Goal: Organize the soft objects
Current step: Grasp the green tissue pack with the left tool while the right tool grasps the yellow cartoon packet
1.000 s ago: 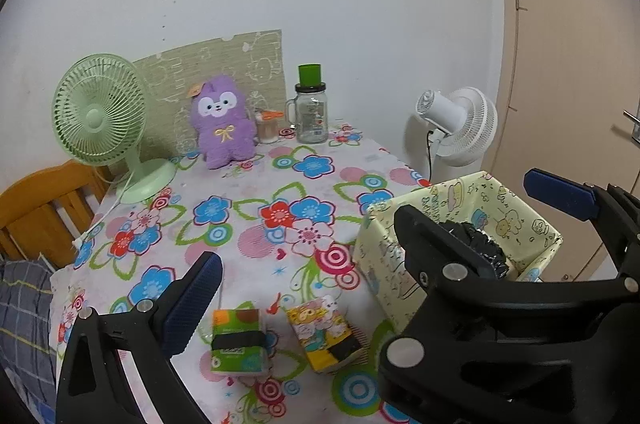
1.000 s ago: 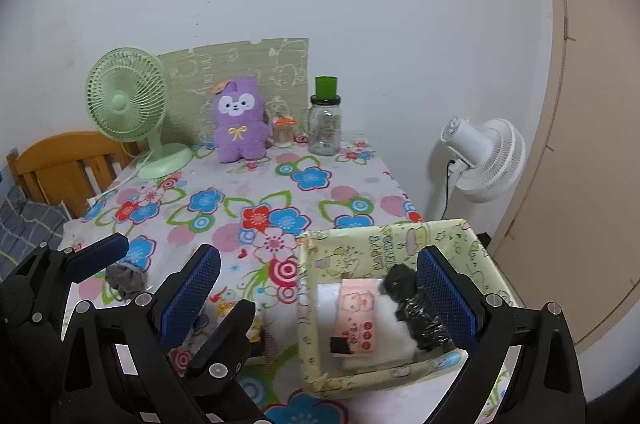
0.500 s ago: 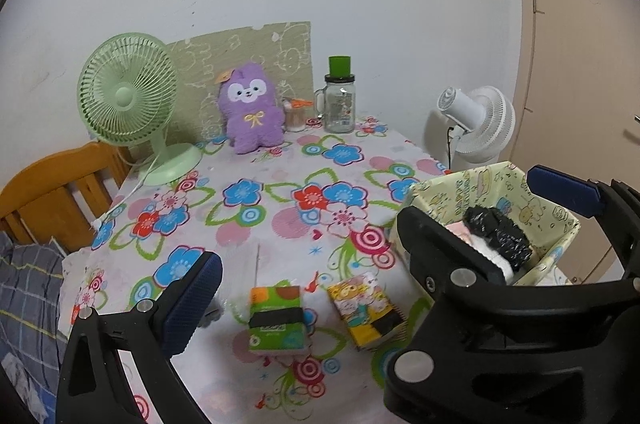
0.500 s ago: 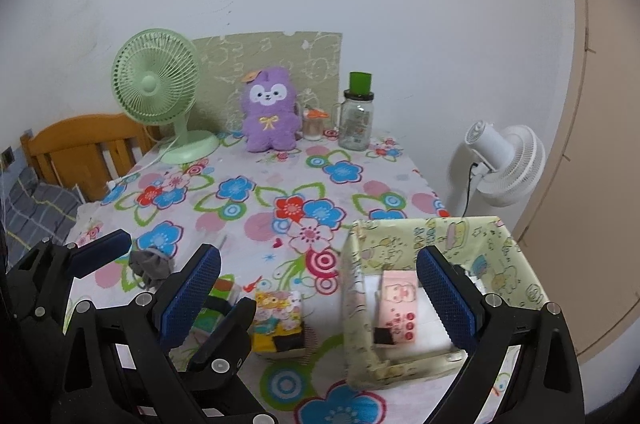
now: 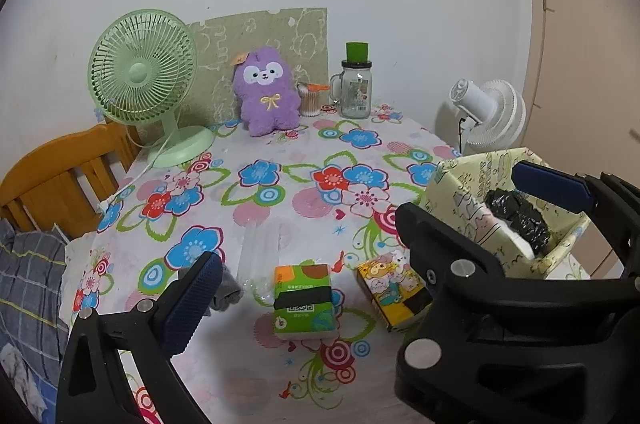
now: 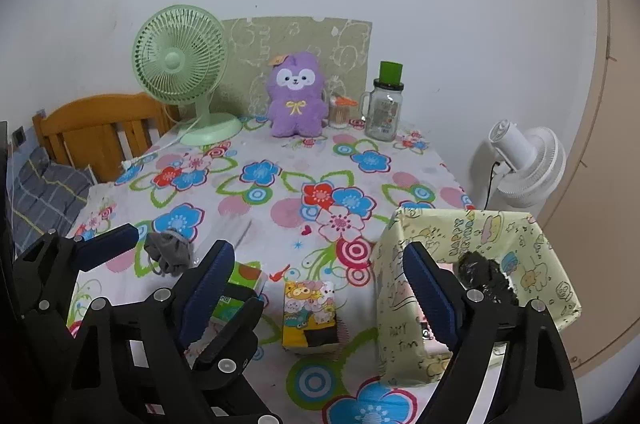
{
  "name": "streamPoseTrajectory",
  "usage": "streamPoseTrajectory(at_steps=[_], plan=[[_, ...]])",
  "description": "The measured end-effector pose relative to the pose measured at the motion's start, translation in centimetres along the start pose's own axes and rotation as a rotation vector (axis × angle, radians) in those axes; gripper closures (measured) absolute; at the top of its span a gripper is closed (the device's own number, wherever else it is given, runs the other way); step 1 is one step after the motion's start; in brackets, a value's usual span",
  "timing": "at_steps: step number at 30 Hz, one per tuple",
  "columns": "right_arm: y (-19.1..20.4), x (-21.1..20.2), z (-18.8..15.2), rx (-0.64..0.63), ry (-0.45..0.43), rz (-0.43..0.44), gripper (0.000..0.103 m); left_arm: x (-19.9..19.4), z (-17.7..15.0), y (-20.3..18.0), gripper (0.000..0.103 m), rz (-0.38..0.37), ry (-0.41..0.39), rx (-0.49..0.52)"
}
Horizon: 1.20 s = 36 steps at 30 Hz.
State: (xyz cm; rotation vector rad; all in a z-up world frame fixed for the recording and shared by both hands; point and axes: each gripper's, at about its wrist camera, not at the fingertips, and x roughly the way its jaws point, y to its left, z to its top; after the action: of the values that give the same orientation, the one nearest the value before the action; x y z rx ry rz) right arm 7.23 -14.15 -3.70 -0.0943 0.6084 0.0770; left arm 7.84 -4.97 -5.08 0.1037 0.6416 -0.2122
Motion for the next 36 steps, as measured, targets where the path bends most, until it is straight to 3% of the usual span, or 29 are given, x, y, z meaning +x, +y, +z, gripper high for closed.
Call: streamPoseTrajectory(at_steps=[22, 26, 36], plan=[[2.0, 5.7, -1.8, -0.02, 0.126, 0.032, 0.025, 4.5, -2.4, 2.2, 0.001, 0.0, 0.117, -0.014], [2.2, 6.9, -2.0, -0.023, 0.156, 0.035, 0.032, 5.5, -2.7, 2.6, 0.001, -0.002, 0.141, -0.02], [2.5, 9.5, -2.9, -0.014, 0.226, 0.023, 0.032, 7.6, -3.6, 3.3, 0.002, -0.004, 0.197, -0.032]])
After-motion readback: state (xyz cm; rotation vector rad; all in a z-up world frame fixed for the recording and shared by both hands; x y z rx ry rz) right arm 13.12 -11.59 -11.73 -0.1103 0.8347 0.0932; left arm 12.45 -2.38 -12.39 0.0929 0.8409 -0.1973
